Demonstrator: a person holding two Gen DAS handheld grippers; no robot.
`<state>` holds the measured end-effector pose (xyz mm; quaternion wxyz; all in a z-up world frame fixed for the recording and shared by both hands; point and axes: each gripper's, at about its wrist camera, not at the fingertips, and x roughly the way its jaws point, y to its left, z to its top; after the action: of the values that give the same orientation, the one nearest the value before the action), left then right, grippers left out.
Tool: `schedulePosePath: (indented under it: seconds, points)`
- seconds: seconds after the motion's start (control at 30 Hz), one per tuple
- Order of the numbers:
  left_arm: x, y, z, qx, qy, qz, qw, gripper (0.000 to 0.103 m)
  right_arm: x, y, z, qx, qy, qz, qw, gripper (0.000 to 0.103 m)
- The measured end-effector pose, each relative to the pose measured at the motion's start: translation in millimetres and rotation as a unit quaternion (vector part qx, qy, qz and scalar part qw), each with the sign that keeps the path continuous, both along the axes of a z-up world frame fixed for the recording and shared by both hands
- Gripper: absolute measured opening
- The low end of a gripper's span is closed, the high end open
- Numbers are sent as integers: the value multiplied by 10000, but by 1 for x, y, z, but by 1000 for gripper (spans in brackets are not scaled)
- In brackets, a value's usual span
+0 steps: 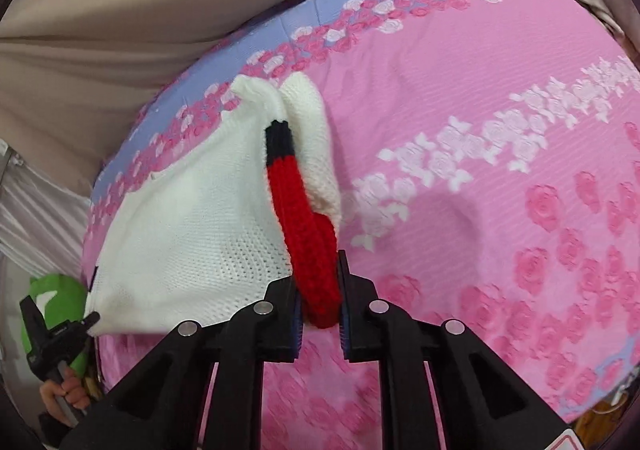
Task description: Fold small clothes
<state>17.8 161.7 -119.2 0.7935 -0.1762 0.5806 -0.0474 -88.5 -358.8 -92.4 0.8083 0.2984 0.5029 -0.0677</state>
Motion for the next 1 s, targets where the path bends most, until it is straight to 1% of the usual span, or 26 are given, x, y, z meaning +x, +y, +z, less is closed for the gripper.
schedulePosePath:
  seconds: [0.07, 0.1, 0.13, 0.2, 0.23, 0.33, 0.4, 0.43, 0.47, 0.5, 0.53, 0.57, 0.63, 0.7, 0.77, 0.8, 0.83, 0.87, 0.9, 0.93, 0.97, 1.0]
  points:
    - [-15, 3, -18, 35, 324, -49, 9995, 11, -16, 0, -15, -130, 393, 46, 9991, 12]
    - [-22, 3, -25, 92, 420, -95, 9990, 11, -25, 0, -25, -129, 572, 71, 9983, 12]
    - [-27, 3, -28, 164, 466, -133, 9987, 11, -35, 2, -37, -115, 765, 77, 9970, 12]
    - [-41, 4, -33, 392, 515, -264, 9976, 11, -53, 2, -54, -37, 1004, 35, 9949, 11]
    - [-45, 5, -33, 449, 533, -294, 9971, 11, -63, 1, -60, 17, 1082, -22, 9941, 11]
    - [-49, 9, -33, 396, 586, -380, 9968, 11, -72, -2, -61, 42, 1136, -41, 9935, 14]
    - [-43, 7, -23, 290, 379, -440, 9979, 18, -68, 0, -61, 14, 1210, 85, 9926, 19]
    - [-40, 5, -15, 206, 202, -428, 9987, 18, -63, 1, -57, -88, 1218, 141, 9924, 24]
    - [-34, 4, -2, 136, -82, -390, 9991, 29, -57, 2, -49, -232, 1171, 141, 9928, 29]
    - [-26, 2, 13, 116, -398, -314, 9986, 54, -51, 4, -38, -423, 1047, 142, 9935, 29]
    - [-20, 1, 21, 118, -593, -264, 9978, 65, -41, 6, -22, -664, 798, 164, 9945, 38]
    - [-7, -4, 32, 104, -883, -174, 9959, 73, -28, 8, -5, -908, 545, 181, 9942, 52]
    - [19, -16, 39, 10, -1080, -198, 9939, 73, -2, 17, 16, -1263, 136, 336, 9913, 64]
    - [51, -34, 33, 27, -1099, -230, 9937, 73, 33, 26, 21, -1449, -10, 588, 9877, 66]
    - [77, -56, 18, 52, -1052, -247, 9941, 73, 68, 34, 12, -1537, 38, 811, 9848, 72]
    - [84, -61, 13, 175, -1027, -185, 9944, 73, 89, 37, 2, -1593, 148, 941, 9826, 72]
    - [93, -68, 5, 255, -961, -114, 9950, 73, 100, 40, -4, -1641, 244, 999, 9811, 72]
    - [96, -70, 0, 203, -902, -143, 9956, 73, 112, 43, -12, -1674, 326, 1074, 9795, 72]
    - [102, -74, -8, 186, -778, -165, 9967, 70, 121, 45, -19, -1730, 373, 1109, 9780, 72]
    - [105, -73, -12, 230, -670, -151, 9974, 64, 131, 48, -25, -1820, 453, 1087, 9762, 72]
    - [108, -75, -15, 209, -565, -177, 9980, 38, 132, 48, -29, -1826, 469, 1070, 9762, 70]
    - [110, -75, -16, 182, -494, -195, 9984, 5, 133, 49, -32, -1799, 465, 1045, 9770, 66]
